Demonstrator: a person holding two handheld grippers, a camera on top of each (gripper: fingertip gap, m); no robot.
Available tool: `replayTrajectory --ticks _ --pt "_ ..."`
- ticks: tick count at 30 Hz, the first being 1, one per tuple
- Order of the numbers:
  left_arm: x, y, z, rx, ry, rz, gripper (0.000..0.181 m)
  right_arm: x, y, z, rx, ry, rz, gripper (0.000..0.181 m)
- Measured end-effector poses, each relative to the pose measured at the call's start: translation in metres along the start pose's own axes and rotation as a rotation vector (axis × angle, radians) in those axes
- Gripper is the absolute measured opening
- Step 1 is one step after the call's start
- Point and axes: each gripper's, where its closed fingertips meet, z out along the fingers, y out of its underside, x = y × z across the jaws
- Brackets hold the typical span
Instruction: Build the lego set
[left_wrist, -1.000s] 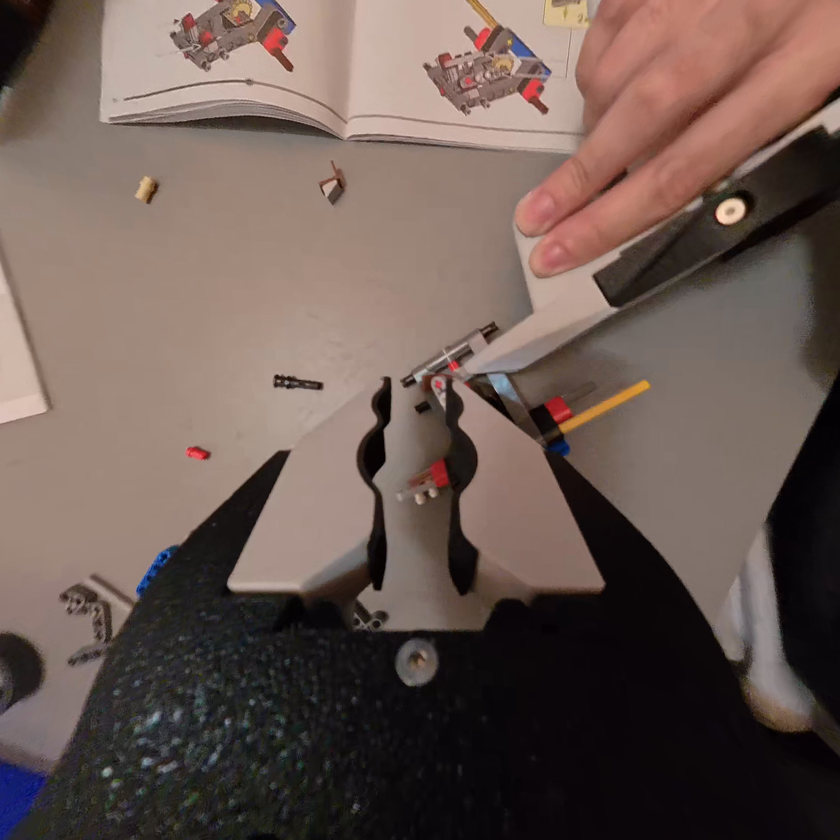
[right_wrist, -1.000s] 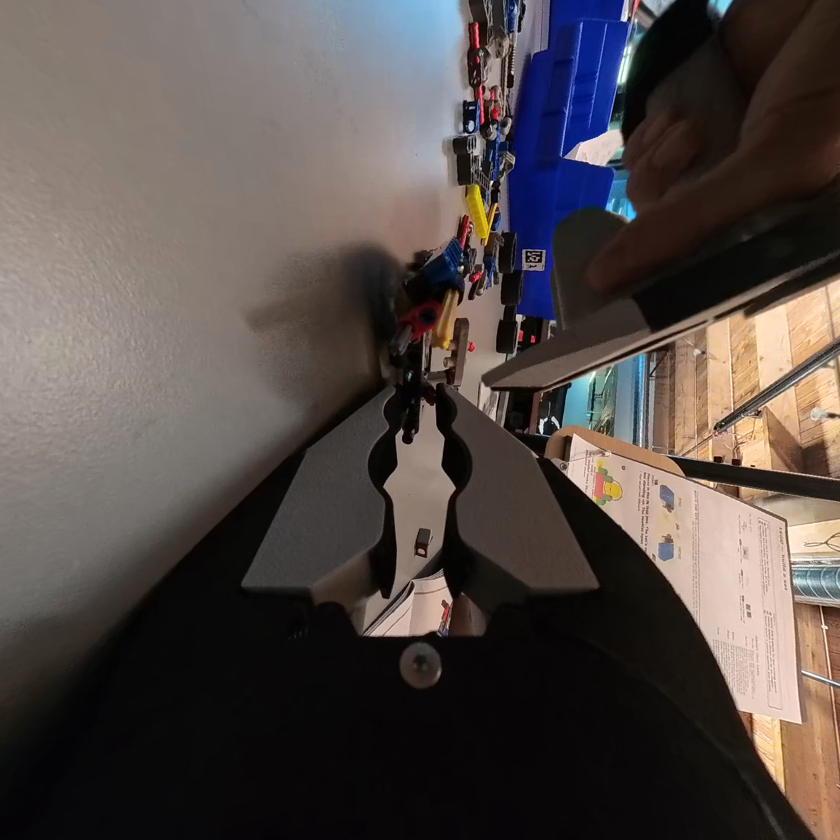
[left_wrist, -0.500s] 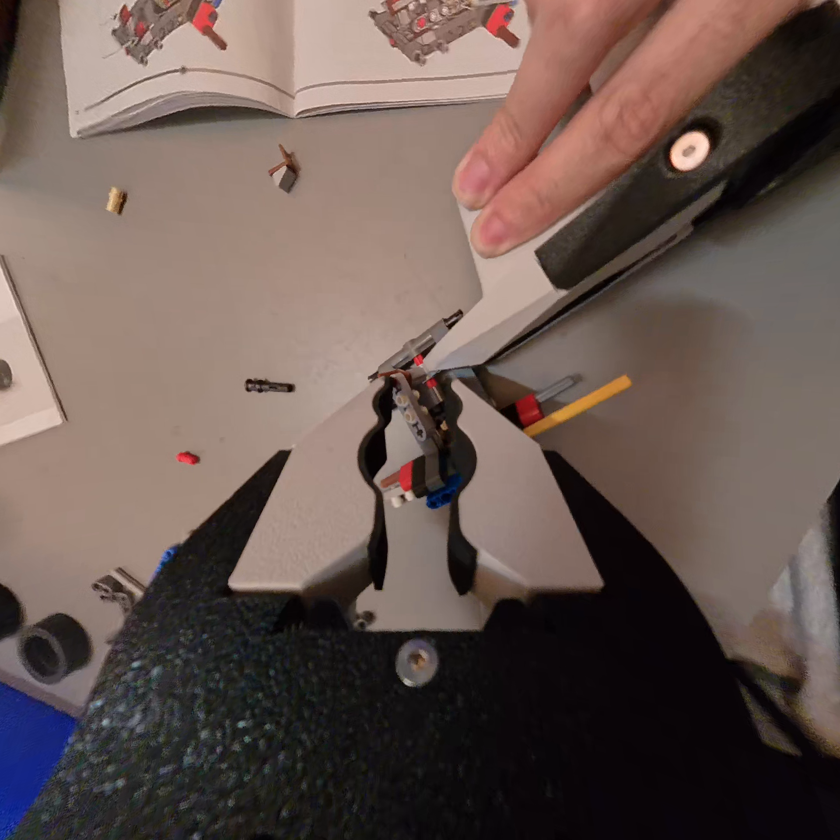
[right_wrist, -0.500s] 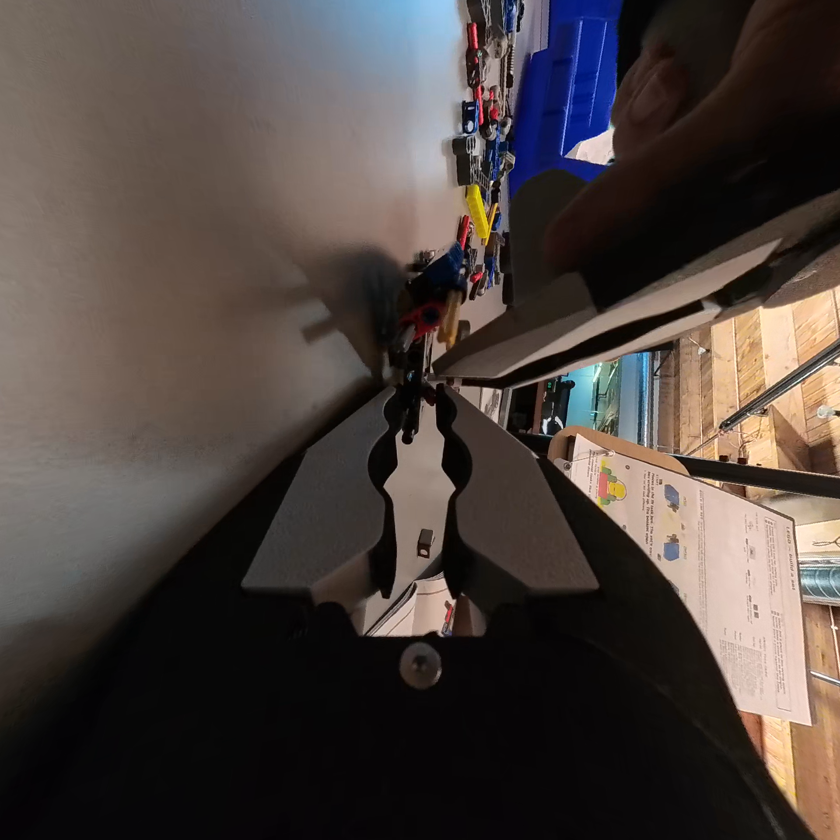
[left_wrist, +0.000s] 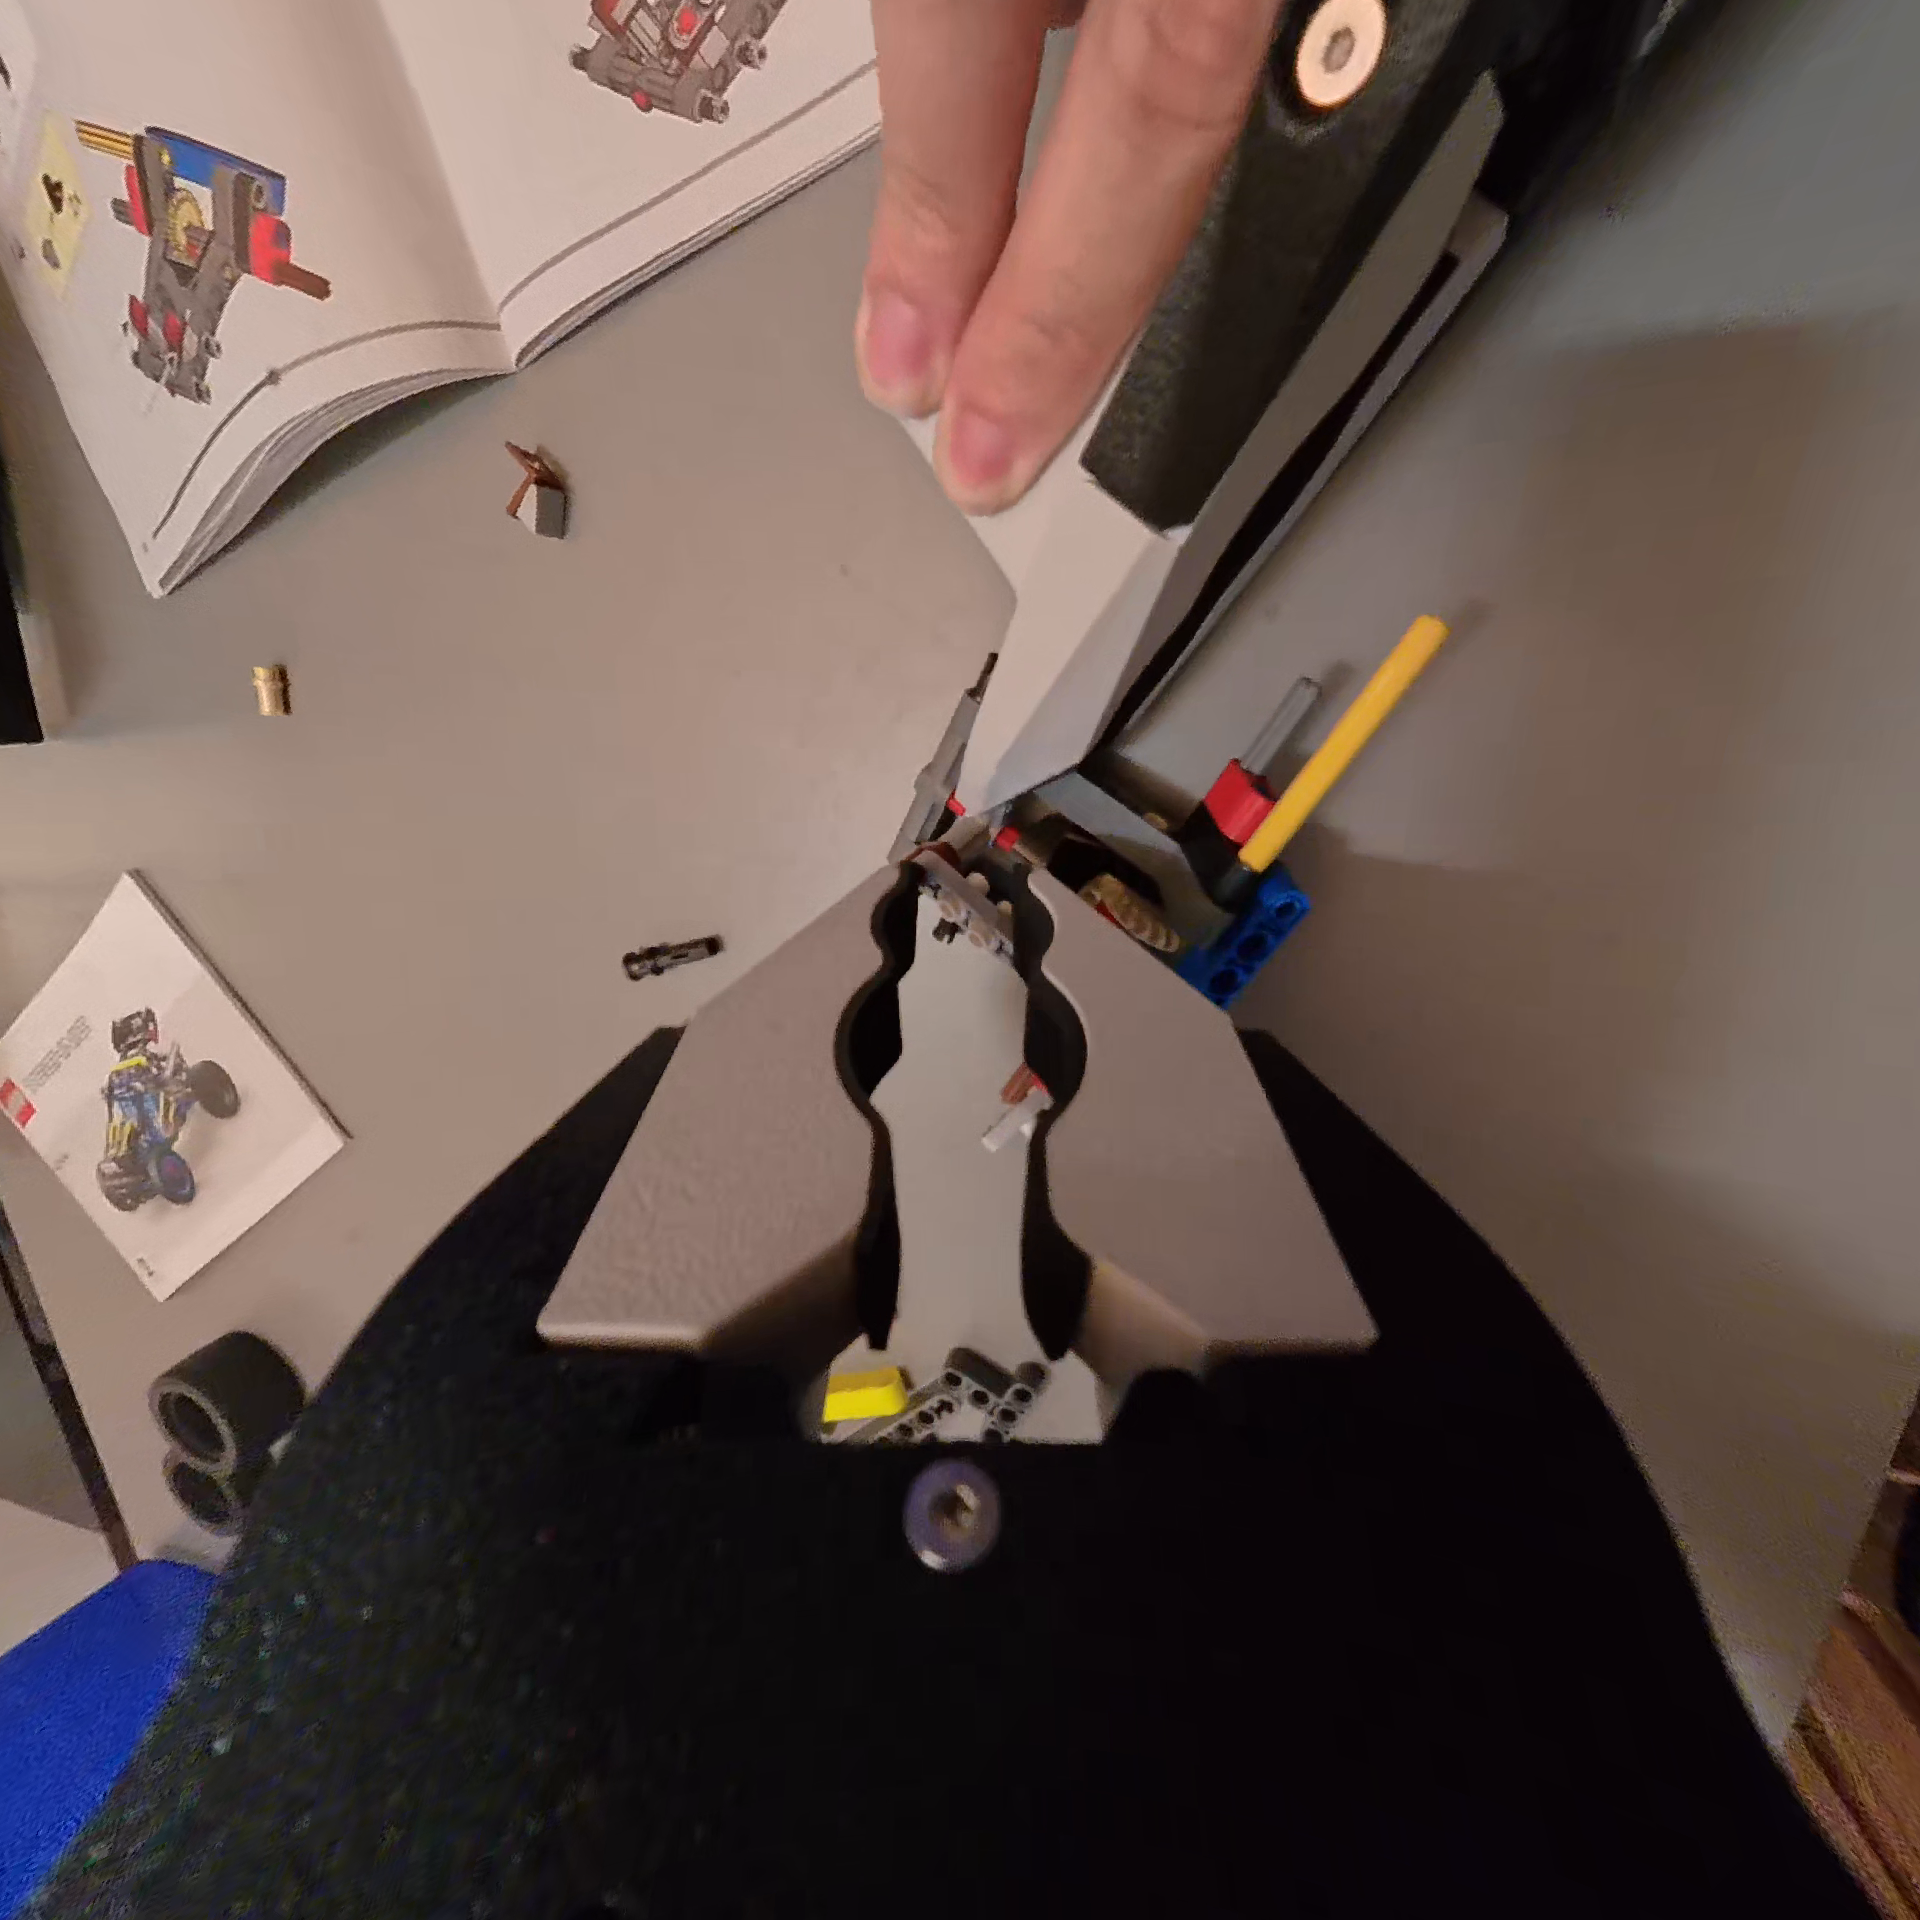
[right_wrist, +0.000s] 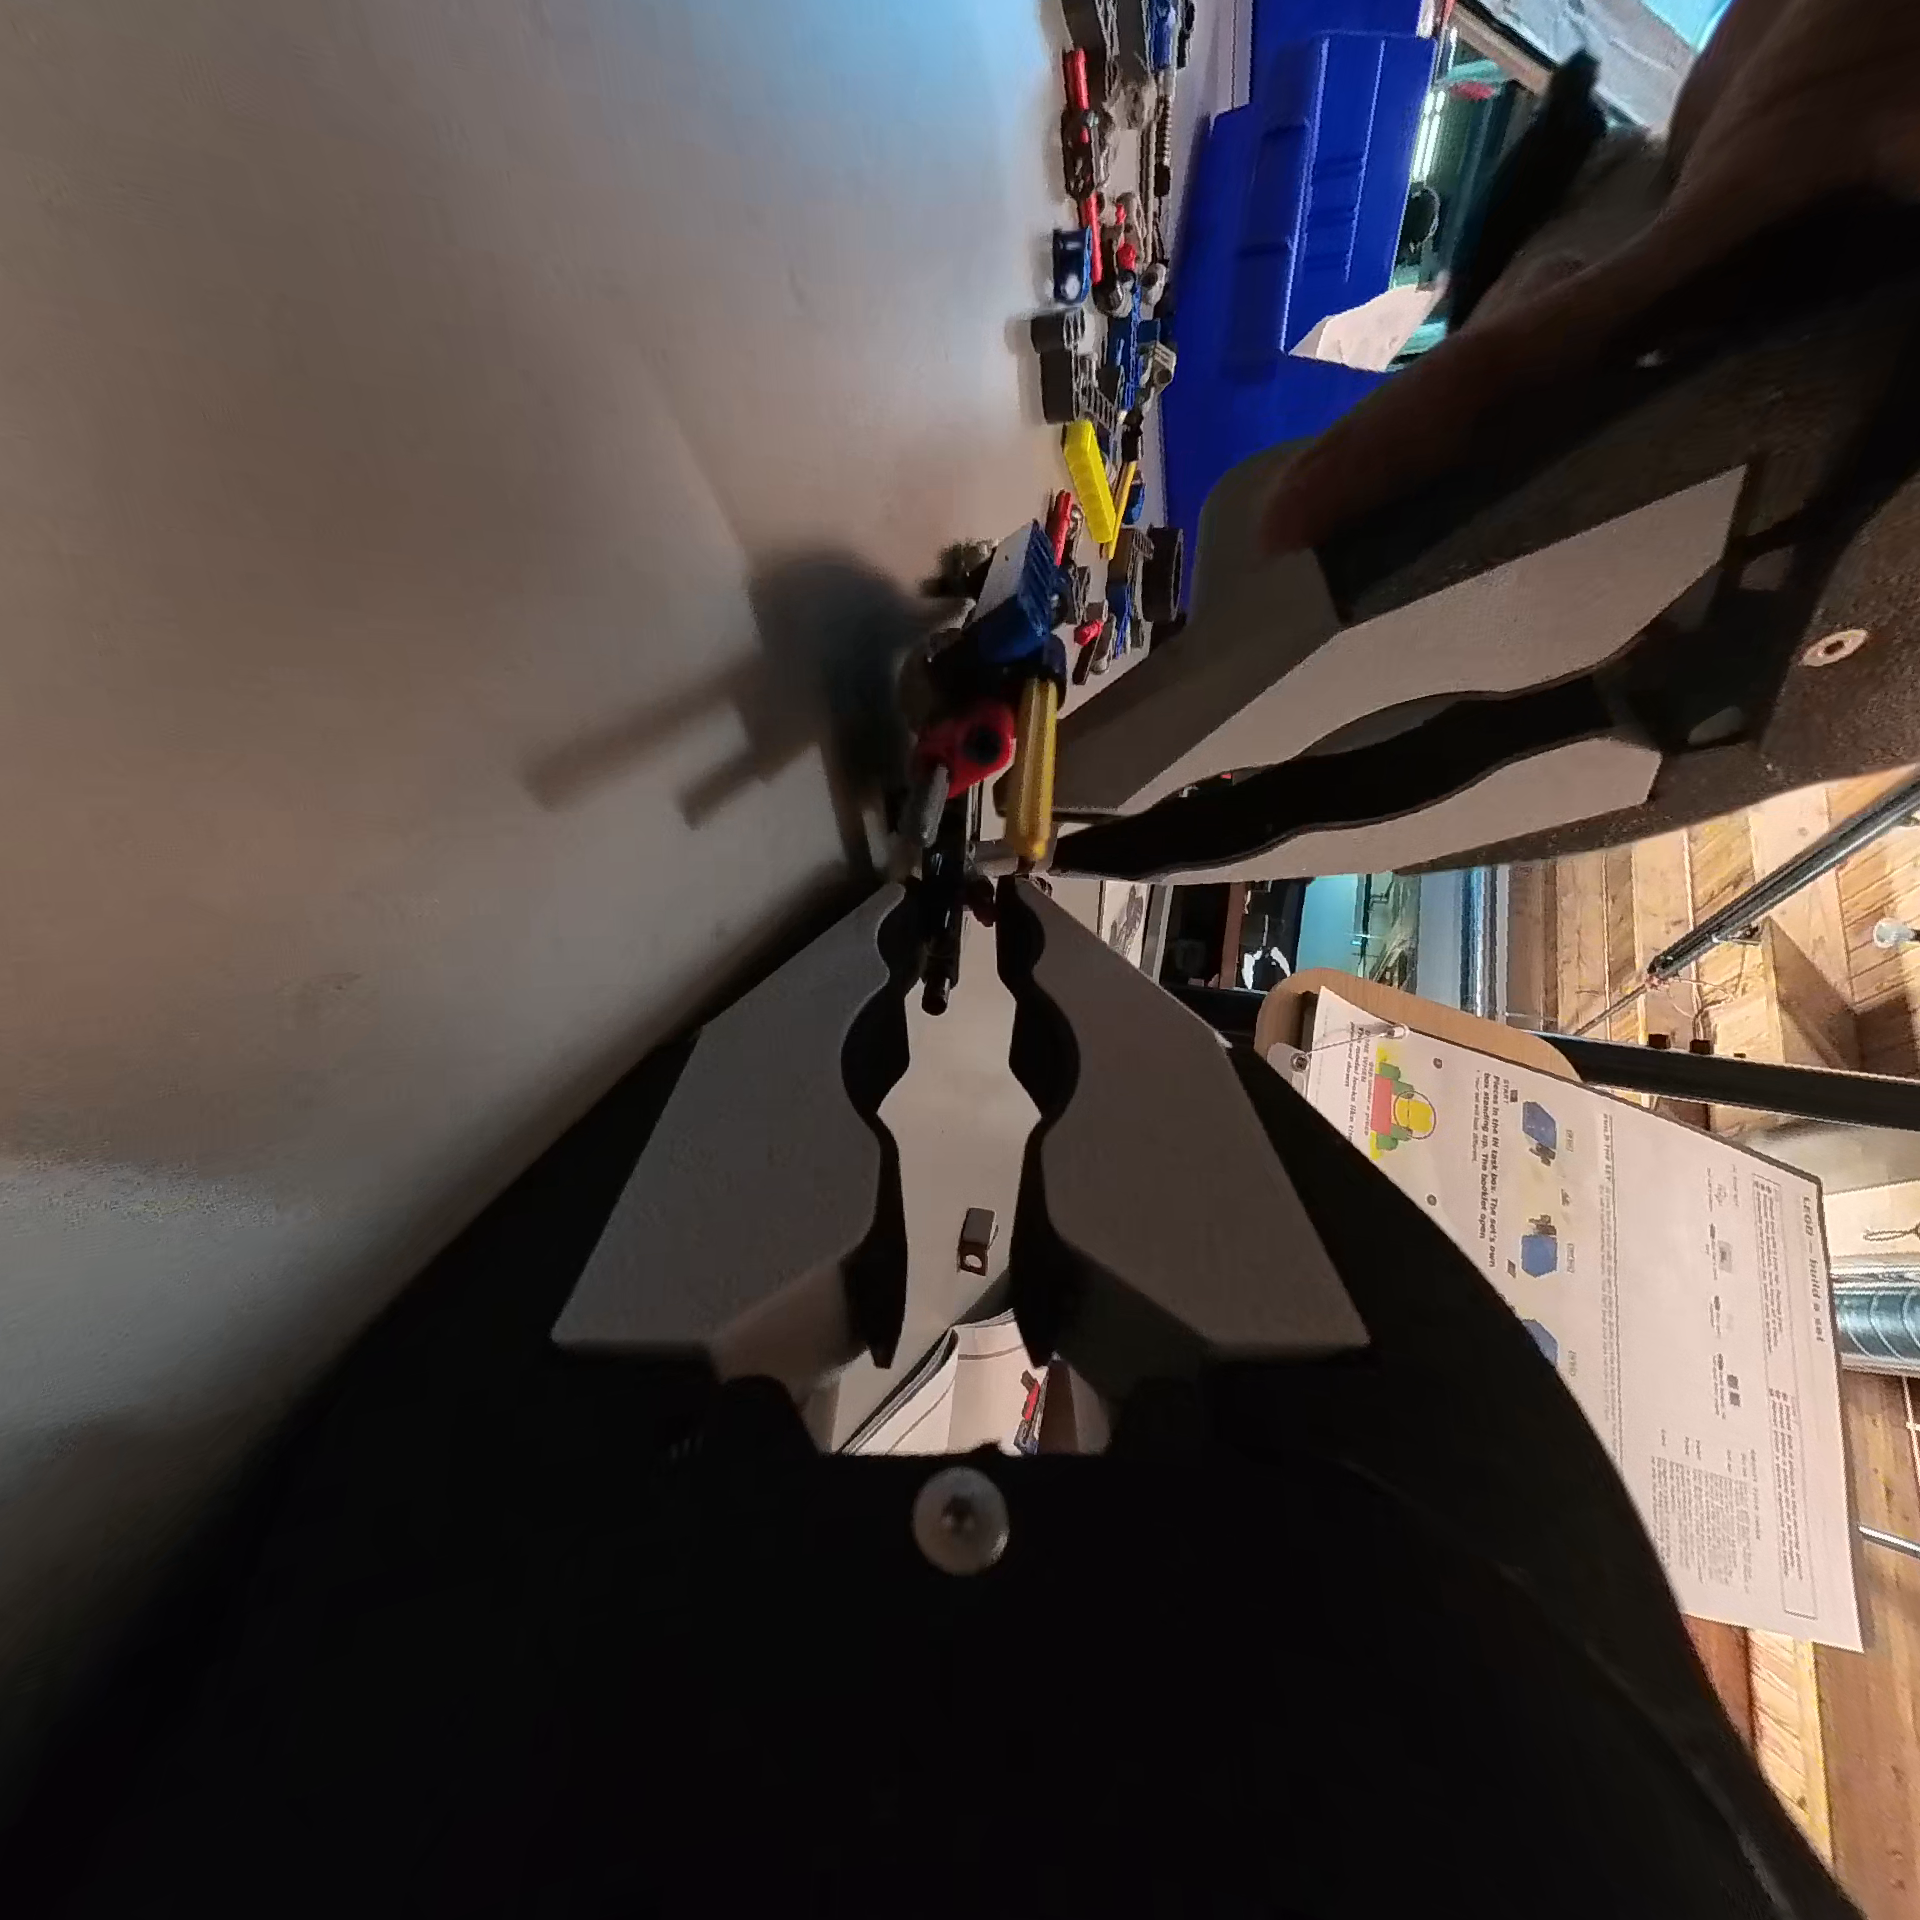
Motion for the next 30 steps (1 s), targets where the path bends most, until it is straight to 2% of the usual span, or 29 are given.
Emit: replayTrajectory --ticks 4,7,9,12,25,27,30 --pt "0.001 -0.003 -0.001 0.061 -0.02 -0.166 0.017 0.0 -0.001 -0.001 0.004 0.001 0.004 0.012" --pt "-0.004 -0.003 -0.005 0.094 -0.098 -0.322 0.018 0.0 -0.001 -0.001 -0.004 0.001 0.004 0.012" --pt "0.001 -0.002 -0.004 0.067 -0.113 -0.369 0.023 0.0 -0.001 -0.001 -0.005 -0.001 0.01 0.012" --pt "0.001 0.004 -0.002 -0.01 -0.185 -0.355 0.019 0.0 0.0 -0.001 -0.009 -0.008 0.024 0.012" --pt "0.0 0.009 -0.013 -0.13 -0.451 -0.226 0.015 0.0 0.0 -0.001 -0.009 -0.012 0.031 0.012" --pt "0.003 0.011 -0.014 -0.132 -0.44 -0.234 0.008 0.0 0.0 -0.001 -0.008 -0.014 0.037 0.012" --pt "0.004 0.014 -0.013 -0.143 -0.433 -0.23 0.006 0.0 0.0 -0.001 -0.007 -0.014 0.037 0.012"
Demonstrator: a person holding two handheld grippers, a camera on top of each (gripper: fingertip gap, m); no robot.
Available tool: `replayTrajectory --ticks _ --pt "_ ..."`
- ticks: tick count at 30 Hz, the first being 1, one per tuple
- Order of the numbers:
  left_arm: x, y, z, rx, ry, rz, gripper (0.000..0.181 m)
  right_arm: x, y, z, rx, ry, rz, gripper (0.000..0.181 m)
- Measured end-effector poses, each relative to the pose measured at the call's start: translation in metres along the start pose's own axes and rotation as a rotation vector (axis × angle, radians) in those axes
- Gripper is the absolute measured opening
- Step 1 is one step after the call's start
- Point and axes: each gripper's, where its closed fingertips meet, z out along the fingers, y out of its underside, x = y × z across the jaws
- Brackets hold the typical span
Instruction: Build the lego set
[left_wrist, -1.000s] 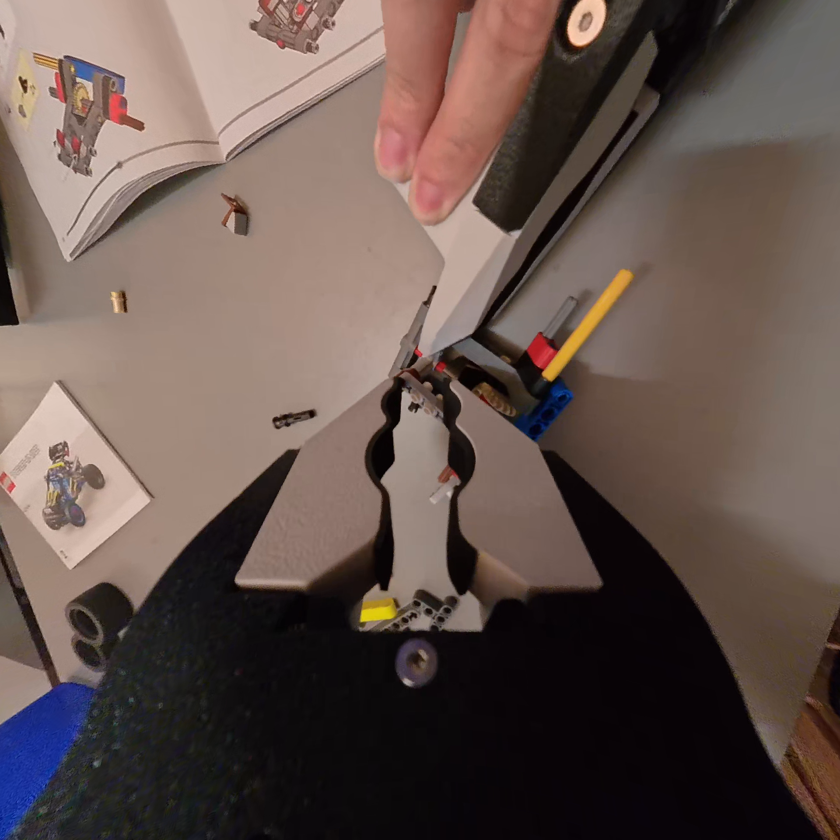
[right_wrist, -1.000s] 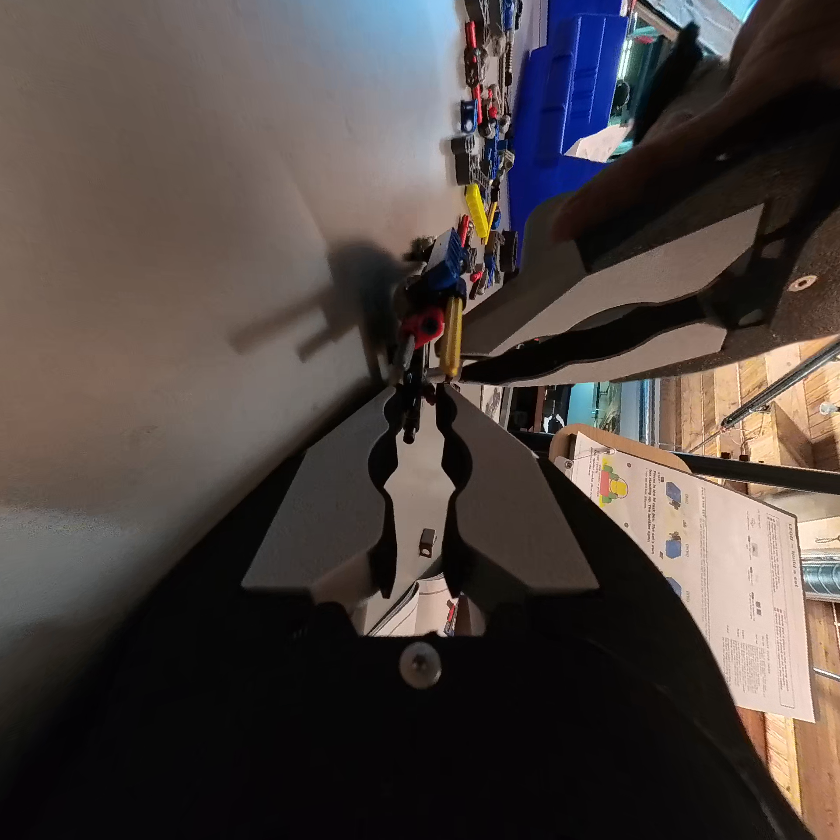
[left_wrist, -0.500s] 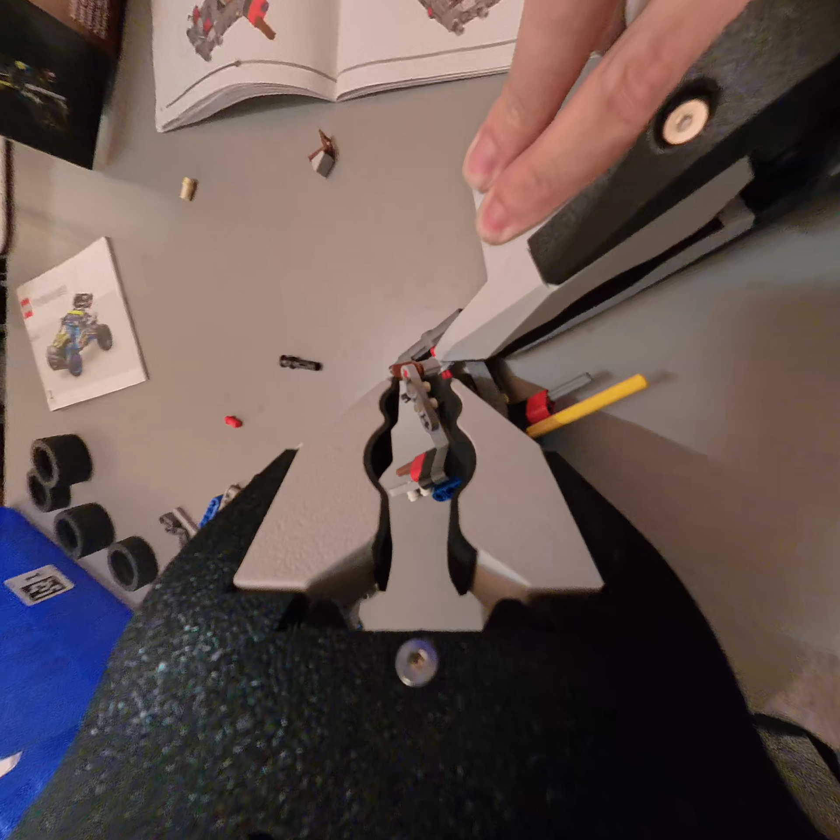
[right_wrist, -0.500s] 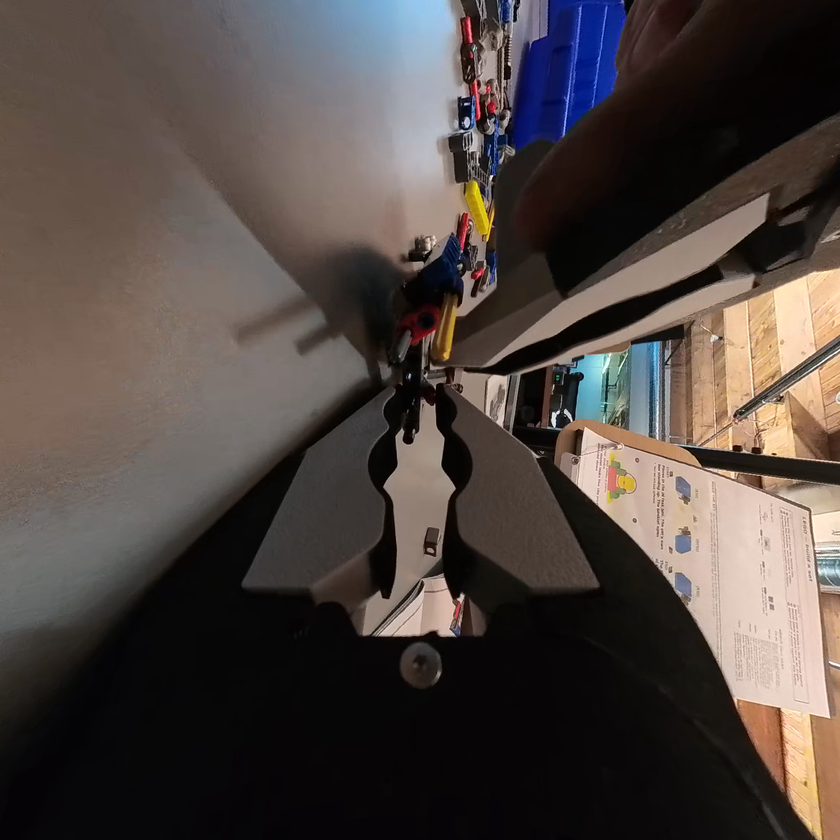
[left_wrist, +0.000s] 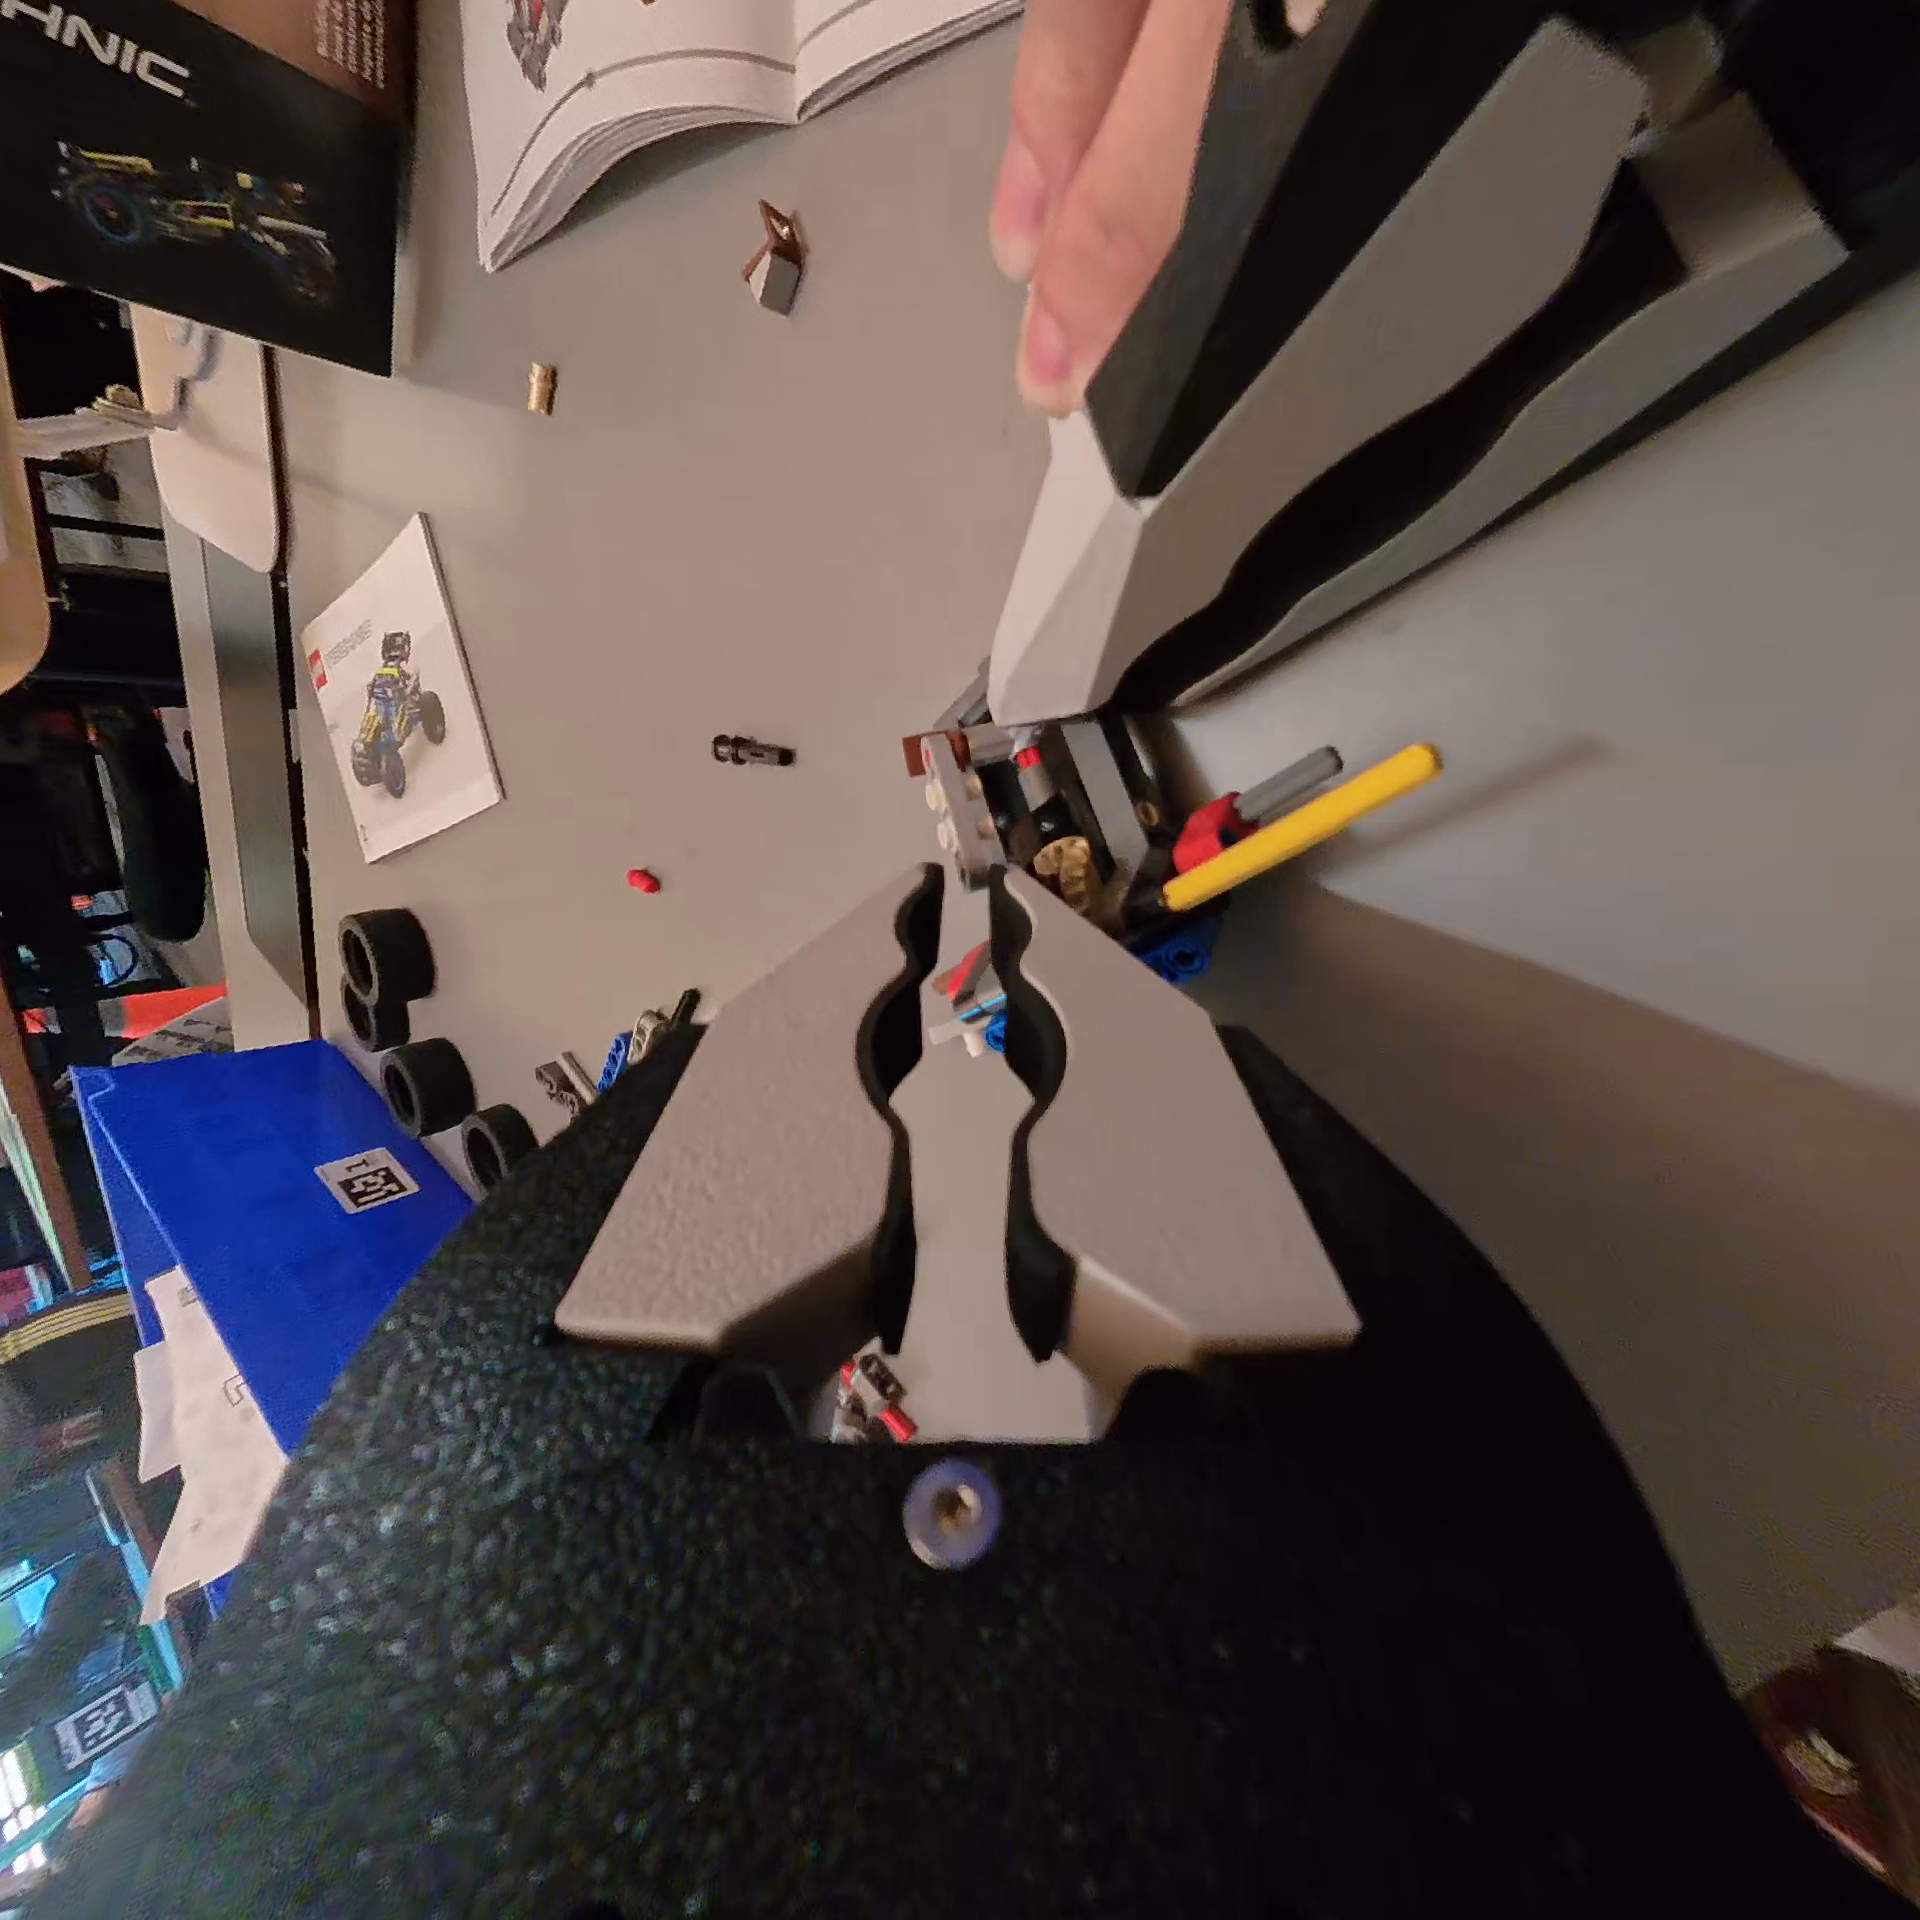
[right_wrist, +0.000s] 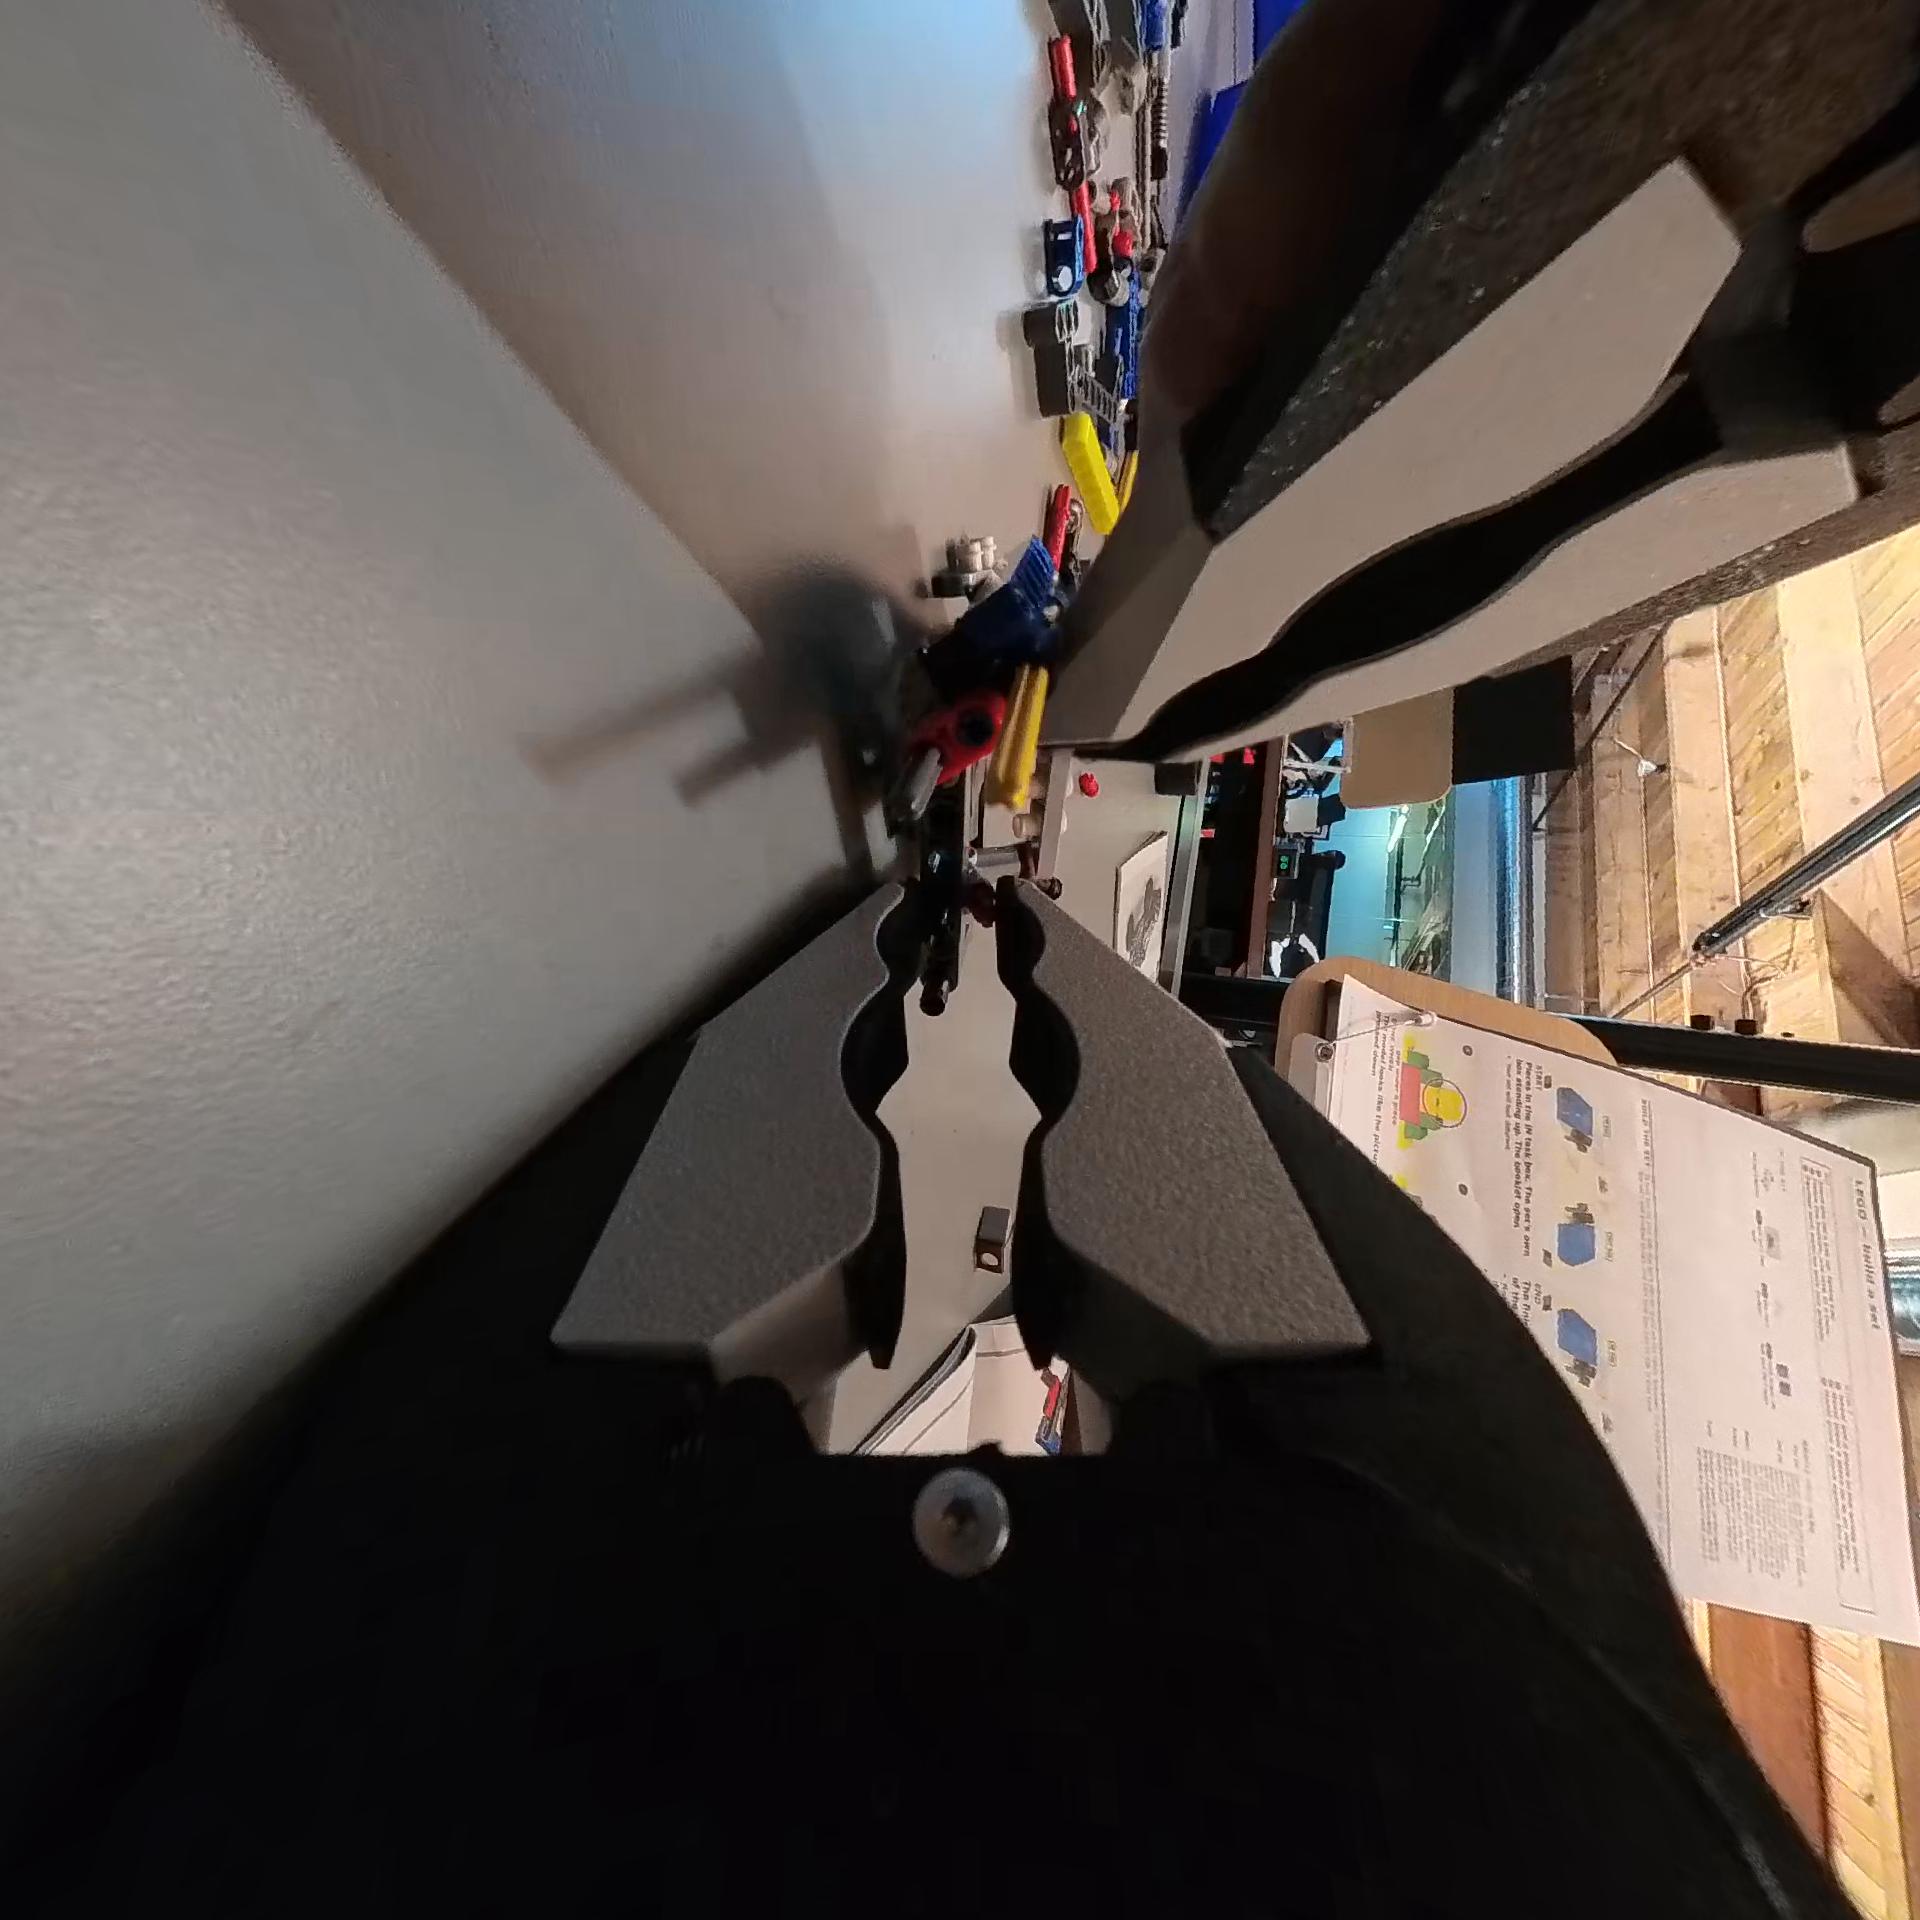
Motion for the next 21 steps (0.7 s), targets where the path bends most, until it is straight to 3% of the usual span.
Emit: replayTrajectory --ticks 11,21 --pt "-0.001 0.0006 0.0015 -0.014 -0.036 0.053 0.007 0.0001 -0.0006 -0.0002 0.005 0.005 -0.018 0.012" --pt "0.0024 0.0025 0.0023 -0.056 0.025 0.253 0.003 0.0005 -0.0012 0.0003 0.0 0.016 -0.029 0.013"
